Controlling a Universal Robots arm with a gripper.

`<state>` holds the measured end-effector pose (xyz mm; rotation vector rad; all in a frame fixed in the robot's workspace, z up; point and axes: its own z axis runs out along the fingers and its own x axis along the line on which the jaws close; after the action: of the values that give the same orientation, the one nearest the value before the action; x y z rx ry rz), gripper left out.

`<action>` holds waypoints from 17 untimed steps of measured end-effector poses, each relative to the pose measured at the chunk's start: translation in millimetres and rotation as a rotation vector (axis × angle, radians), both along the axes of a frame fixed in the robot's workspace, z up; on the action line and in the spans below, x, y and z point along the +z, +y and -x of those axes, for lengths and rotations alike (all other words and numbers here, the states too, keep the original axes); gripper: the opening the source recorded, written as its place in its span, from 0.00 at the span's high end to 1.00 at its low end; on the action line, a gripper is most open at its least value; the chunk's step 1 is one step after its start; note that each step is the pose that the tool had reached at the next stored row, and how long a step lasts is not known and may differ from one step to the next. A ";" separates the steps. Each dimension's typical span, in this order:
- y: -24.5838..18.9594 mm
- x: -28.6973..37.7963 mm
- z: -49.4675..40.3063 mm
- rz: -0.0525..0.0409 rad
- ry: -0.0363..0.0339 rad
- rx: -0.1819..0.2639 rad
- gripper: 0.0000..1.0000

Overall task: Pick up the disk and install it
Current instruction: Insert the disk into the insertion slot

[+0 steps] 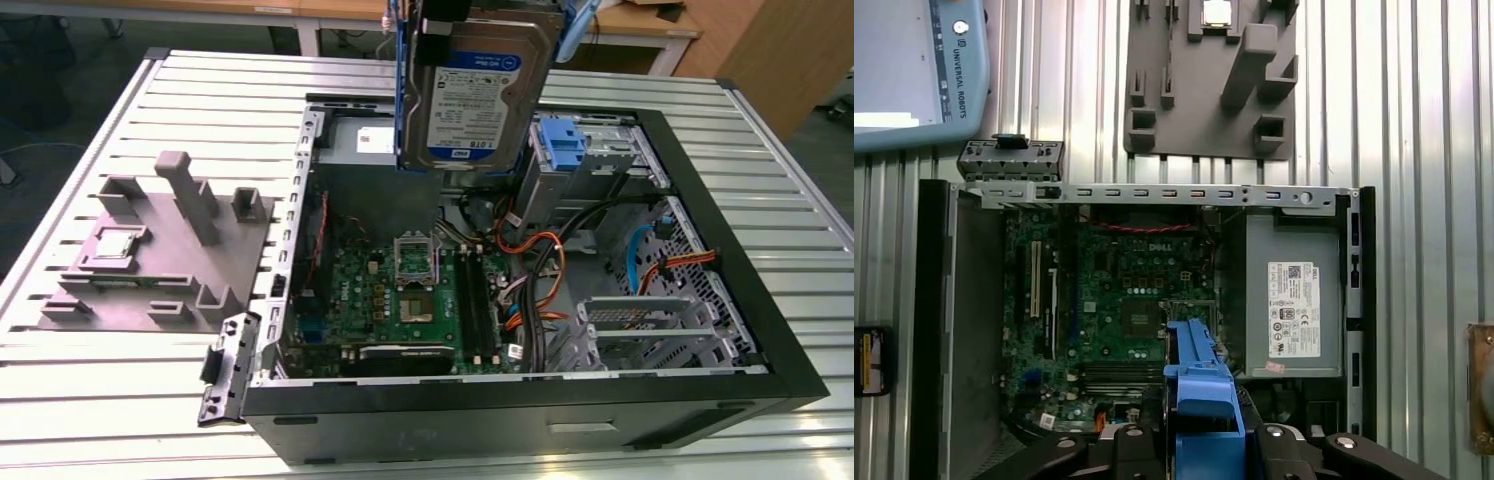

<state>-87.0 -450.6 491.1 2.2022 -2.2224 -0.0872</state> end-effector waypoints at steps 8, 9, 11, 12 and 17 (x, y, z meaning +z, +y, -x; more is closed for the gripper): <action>-2.9 0.0 0.0 0.0000 0.0000 0.000 0.63; -3.3 0.0 0.0 0.0000 0.0000 0.000 0.63; -4.3 0.0 0.0 0.0000 0.0000 0.000 0.63; -4.6 0.0 0.0 0.0000 0.0000 0.000 0.63; -6.5 0.0 0.0 0.0000 0.0000 0.000 0.63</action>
<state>-87.0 -457.1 491.1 2.2022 -2.2224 -0.0872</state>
